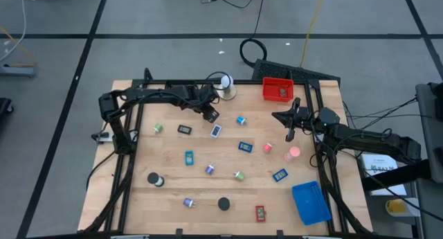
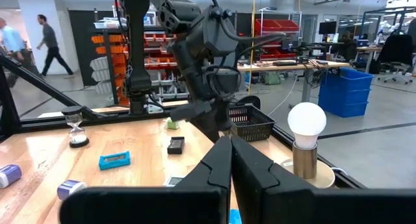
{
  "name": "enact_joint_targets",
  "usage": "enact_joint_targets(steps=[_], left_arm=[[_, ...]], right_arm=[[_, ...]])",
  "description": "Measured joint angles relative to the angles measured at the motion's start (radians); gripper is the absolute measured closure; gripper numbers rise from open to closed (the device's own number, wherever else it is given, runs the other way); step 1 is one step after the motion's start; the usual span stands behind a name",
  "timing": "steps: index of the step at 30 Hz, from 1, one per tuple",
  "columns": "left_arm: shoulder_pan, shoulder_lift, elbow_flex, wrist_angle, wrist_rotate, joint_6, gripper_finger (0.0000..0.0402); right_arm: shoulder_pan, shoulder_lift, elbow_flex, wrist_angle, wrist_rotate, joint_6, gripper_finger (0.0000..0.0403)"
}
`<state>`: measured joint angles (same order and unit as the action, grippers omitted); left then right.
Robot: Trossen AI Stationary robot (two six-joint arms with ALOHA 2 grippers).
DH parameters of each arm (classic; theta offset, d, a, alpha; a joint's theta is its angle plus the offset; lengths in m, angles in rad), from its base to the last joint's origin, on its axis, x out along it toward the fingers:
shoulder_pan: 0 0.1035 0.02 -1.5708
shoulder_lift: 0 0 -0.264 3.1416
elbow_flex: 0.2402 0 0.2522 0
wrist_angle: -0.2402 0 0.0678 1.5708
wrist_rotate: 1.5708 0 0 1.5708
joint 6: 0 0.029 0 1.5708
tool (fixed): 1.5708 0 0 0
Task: Pick & Place Office items
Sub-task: Put the orange hourglass into the black bin
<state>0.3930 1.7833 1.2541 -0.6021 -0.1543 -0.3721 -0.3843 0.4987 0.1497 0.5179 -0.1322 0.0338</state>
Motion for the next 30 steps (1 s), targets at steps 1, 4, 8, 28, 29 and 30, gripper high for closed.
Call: enact_joint_targets(steps=[1, 4, 8, 28, 29, 30], left_arm=[[0.004, -0.015, 0.000, -0.005, 0.000, -0.003, 0.0194], [0.026, -0.079, 0.000, -0.054, -0.006, -0.013, 0.0193], [0.065, -0.187, 0.000, -0.120, -0.014, -0.040, 0.0193], [0.465, -0.349, 0.000, -0.240, -0.109, 0.033, 0.0191], [0.484, -0.342, -0.001, -0.241, -0.106, 0.030, 0.0191], [0.499, -0.336, -0.001, -0.237, -0.099, 0.030, 0.0191]], right_arm=[[0.000, 0.000, 0.000, 0.000, 0.000, 0.000, 0.0403], [0.000, 0.000, 0.000, -0.001, 0.000, 0.001, 0.0403], [0.000, 0.001, 0.000, -0.029, -0.002, 0.007, 0.0403], [0.000, 0.007, 0.000, -0.051, 0.000, 0.019, 0.0403], [0.000, 0.007, 0.000, -0.051, 0.000, 0.022, 0.0403], [0.000, 0.007, 0.000, -0.051, 0.000, 0.024, 0.0403]])
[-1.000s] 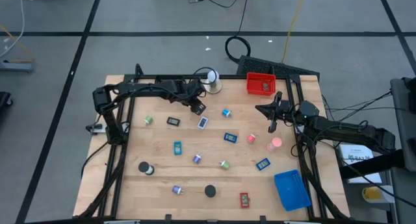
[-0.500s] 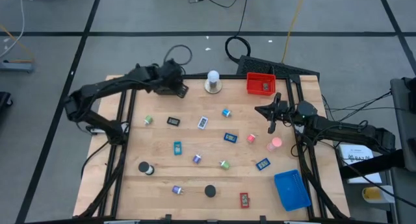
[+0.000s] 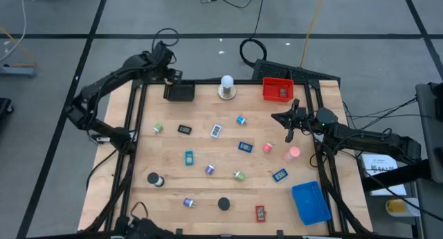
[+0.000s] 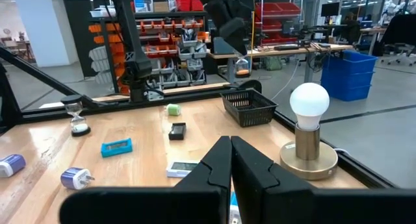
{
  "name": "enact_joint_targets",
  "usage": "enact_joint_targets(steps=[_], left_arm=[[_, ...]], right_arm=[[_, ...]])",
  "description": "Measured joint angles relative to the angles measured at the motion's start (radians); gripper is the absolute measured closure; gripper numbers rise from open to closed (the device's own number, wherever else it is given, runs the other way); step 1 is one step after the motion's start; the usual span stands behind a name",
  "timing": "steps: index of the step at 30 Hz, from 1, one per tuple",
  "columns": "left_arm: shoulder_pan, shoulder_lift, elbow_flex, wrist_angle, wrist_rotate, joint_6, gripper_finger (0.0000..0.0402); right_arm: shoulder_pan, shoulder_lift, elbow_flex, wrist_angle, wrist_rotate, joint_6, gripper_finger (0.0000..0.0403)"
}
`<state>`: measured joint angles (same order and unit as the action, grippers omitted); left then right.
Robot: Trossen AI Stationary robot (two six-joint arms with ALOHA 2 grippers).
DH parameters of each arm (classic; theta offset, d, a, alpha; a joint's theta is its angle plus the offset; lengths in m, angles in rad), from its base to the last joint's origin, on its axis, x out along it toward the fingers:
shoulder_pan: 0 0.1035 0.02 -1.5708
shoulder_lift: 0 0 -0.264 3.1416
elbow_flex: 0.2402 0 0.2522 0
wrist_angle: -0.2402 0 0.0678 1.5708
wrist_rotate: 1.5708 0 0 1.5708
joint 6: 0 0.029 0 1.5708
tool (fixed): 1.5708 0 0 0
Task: Pick & Place Office items
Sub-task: Put the orange hourglass into the black bin
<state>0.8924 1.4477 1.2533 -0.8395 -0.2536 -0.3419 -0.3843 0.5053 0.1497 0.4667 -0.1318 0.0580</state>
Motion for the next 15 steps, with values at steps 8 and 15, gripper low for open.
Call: enact_joint_targets(steps=[8, 15], left_arm=[[0.020, 0.101, 0.000, 0.063, 0.044, -0.008, 0.0191], [0.022, 0.183, 0.000, 0.109, 0.035, -0.020, 0.0190]], right_arm=[[0.000, 0.000, 0.000, 0.000, 0.000, 0.002, 0.0403], [0.000, 0.000, 0.000, 0.000, 0.000, 0.002, 0.0403]])
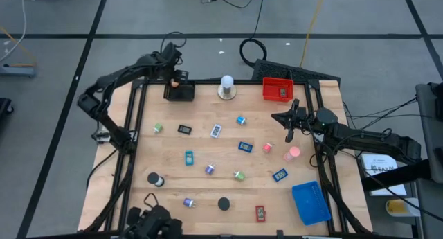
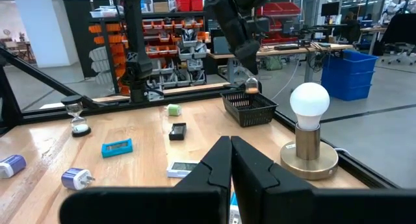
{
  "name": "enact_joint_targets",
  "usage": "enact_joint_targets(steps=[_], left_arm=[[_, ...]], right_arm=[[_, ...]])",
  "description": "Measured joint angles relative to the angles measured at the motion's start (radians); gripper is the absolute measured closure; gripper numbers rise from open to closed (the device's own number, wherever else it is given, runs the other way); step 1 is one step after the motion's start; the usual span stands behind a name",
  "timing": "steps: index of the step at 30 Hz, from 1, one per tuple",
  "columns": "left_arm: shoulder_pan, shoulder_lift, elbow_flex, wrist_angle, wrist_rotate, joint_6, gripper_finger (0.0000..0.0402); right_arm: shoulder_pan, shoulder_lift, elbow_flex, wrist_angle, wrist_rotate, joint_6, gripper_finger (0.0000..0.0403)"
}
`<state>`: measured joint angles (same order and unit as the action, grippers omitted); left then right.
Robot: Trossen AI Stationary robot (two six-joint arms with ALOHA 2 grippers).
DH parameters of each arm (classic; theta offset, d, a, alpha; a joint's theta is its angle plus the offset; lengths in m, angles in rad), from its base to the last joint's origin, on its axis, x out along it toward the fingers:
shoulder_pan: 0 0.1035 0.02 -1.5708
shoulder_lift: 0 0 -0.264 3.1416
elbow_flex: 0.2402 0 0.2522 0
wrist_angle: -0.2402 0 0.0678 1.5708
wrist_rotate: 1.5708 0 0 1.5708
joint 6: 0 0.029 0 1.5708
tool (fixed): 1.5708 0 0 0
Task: Pick & Place Office items
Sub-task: Put the orange hourglass into the black bin
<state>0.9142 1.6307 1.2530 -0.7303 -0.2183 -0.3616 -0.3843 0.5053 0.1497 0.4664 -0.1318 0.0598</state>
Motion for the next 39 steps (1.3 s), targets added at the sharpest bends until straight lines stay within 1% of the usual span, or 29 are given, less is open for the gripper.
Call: enact_joint_targets(steps=[5, 13, 20, 39], left_arm=[[-0.001, 0.043, -0.002, 0.019, -0.010, -0.015, 0.0190], [-0.010, 0.053, -0.091, 0.061, -0.036, -0.065, 0.0190], [-0.011, 0.052, -0.152, 0.171, -0.037, -0.086, 0.0190], [-0.013, 0.051, -0.157, 0.172, -0.039, -0.093, 0.0190]], right_arm=[[0.000, 0.000, 0.000, 0.000, 0.000, 0.008, 0.0403], [0.000, 0.000, 0.000, -0.021, -0.002, 0.007, 0.0403], [0.000, 0.000, 0.000, -0.026, -0.002, 0.005, 0.0403], [0.000, 0.000, 0.000, -0.024, -0.002, 0.007, 0.0403]])
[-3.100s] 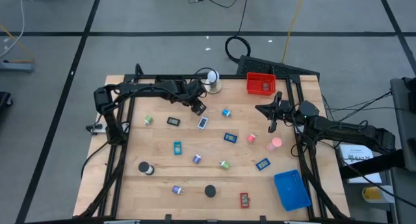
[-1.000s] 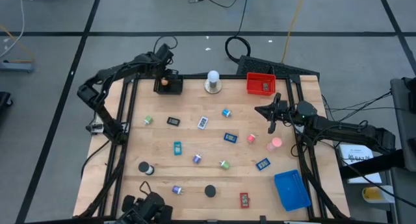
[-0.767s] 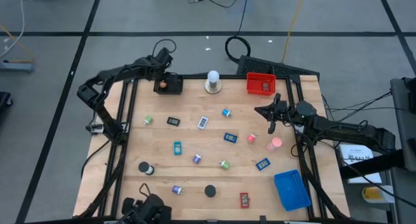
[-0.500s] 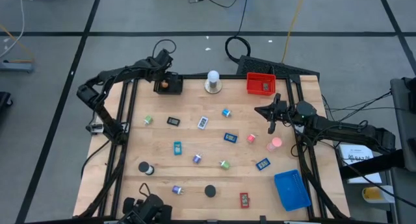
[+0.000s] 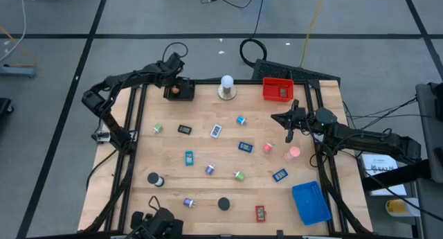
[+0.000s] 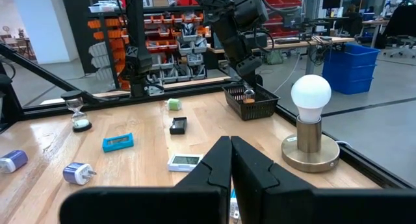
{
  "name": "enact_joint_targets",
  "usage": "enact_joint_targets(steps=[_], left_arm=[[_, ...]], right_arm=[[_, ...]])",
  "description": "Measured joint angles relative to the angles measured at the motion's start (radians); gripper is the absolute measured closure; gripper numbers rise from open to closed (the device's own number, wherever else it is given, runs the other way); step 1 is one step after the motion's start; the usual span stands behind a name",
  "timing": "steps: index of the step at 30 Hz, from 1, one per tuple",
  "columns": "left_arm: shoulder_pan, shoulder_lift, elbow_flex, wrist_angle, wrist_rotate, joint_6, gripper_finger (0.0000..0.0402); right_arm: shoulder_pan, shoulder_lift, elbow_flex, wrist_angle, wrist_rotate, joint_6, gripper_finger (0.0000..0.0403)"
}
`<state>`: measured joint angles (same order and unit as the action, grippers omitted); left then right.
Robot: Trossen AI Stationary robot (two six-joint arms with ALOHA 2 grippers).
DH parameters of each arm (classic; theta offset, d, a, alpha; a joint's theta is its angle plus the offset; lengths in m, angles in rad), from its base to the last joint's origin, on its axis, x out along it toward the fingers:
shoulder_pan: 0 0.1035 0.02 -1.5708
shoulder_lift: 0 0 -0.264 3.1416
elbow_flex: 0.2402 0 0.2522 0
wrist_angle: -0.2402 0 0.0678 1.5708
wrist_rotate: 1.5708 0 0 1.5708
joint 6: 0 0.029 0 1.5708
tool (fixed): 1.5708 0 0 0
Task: Pick & Place Office items
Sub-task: Put the orange hourglass into the black bin
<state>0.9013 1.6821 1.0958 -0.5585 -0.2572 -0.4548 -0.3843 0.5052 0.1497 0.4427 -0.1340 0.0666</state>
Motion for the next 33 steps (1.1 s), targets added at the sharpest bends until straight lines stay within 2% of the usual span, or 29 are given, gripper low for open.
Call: enact_joint_targets(steps=[15, 27, 33], left_arm=[[-0.016, 0.000, -0.001, -0.015, -0.032, 0.006, 0.0187], [-0.016, -0.001, -0.003, -0.040, -0.029, 0.068, 0.0109], [-0.016, -0.052, -0.003, -0.046, -0.029, 0.114, 0.0087]], right_arm=[[0.000, 0.000, 0.000, 0.000, -0.001, 0.000, 0.0403], [0.000, 0.000, 0.000, 0.000, -0.001, 0.000, 0.0403], [0.000, 0.000, 0.000, 0.001, -0.001, 0.000, 0.0403]])
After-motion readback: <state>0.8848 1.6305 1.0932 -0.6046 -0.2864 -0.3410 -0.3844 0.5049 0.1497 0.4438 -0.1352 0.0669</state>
